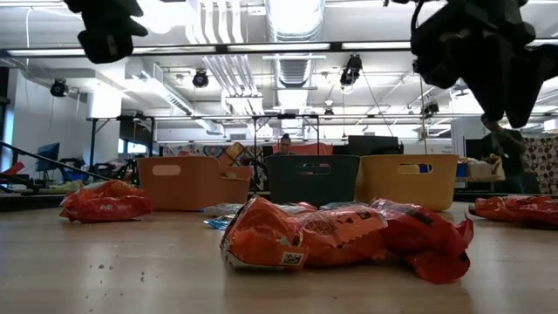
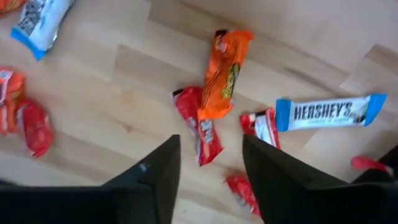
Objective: Sort candy
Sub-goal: Put the orange chocolate bar into the yellow bin
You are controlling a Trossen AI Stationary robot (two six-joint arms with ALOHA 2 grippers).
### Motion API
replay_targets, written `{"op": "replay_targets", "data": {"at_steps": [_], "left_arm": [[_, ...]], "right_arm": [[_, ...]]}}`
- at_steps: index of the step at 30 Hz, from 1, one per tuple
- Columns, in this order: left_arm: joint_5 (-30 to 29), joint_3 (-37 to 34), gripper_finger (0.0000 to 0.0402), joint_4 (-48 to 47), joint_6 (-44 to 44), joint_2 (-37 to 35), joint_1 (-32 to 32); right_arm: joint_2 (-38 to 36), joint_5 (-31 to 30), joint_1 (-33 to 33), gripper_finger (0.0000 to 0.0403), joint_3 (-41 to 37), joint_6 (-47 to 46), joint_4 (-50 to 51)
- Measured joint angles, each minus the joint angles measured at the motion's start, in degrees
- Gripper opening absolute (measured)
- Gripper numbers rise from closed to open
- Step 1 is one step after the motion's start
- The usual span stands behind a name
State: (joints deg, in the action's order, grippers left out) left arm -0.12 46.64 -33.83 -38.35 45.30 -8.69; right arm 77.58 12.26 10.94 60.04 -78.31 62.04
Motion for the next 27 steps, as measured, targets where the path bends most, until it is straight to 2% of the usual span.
{"op": "replay_targets", "data": {"at_steps": [5, 10, 18, 22, 27], "left_arm": [[0.00, -3.23, 0.0079, 4.10, -2.17, -2.44, -0.02], [-4.38, -3.81, 0.0079, 4.30, -4.63, -3.46, -0.02], [-13.71, -3.22, 0.0079, 4.27, -5.75, -3.37, -0.02], [-14.23, -3.22, 0.0079, 4.27, -5.90, -3.39, -0.02], [-14.44, -3.22, 0.0079, 4.29, -6.71, -3.33, -0.02]], "right_arm": [[3.20, -1.59, 0.49, 0.0206, -2.11, 1.84, -0.90], [6.62, -4.47, 1.73, 0.0198, -2.98, 3.45, -2.85], [12.50, -5.37, 2.22, 0.0157, -2.98, 6.78, -5.35], [15.08, -5.36, 2.32, 0.0127, -2.96, 8.66, -6.20], [15.97, -5.30, 2.45, 0.0066, -2.96, 9.43, -9.10]]}}
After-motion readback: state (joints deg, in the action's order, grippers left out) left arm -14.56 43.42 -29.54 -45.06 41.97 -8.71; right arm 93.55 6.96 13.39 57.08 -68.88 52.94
